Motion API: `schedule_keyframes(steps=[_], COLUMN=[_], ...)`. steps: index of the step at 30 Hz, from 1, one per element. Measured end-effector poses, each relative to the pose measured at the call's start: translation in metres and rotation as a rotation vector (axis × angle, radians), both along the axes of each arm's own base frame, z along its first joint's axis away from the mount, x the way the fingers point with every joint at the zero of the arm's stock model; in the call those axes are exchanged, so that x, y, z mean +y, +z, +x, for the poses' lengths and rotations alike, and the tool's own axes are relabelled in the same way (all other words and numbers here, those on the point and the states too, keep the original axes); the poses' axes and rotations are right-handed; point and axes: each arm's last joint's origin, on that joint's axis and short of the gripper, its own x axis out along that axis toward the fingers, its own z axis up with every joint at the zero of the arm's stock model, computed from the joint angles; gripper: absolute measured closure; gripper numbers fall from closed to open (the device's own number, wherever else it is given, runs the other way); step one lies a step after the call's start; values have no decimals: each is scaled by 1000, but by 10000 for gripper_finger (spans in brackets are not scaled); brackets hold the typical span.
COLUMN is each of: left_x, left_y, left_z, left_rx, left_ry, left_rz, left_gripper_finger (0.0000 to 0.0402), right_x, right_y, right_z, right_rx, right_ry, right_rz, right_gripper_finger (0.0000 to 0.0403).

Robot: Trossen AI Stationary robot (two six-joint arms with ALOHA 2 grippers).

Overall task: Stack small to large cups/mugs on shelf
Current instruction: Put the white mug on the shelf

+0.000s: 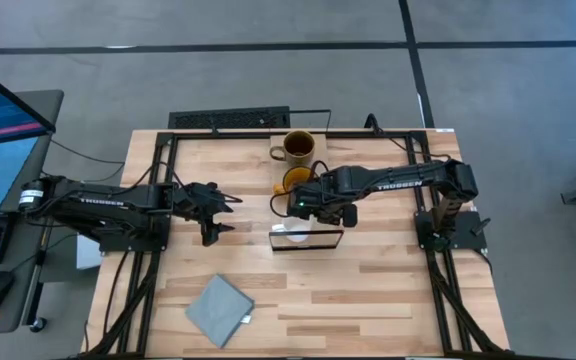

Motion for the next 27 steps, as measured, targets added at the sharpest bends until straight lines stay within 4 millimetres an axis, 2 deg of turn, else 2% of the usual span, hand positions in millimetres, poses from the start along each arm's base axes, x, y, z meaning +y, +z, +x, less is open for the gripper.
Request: schedule_keyframes(steps=[16,27], left_x=[0,0], left_y=[0,0], left_z=[0,0], left_rx=[0,0], left_ry=[1,1], left_rz=[-1,-1], left_gripper_finger=[134,134], right_x=[0,0], right_y=[-2,0], right_z=[-9,-9], right_rx=[94,81], right_ry=[-4,8], right_rz=[6,0], right_gripper_finger=[158,158])
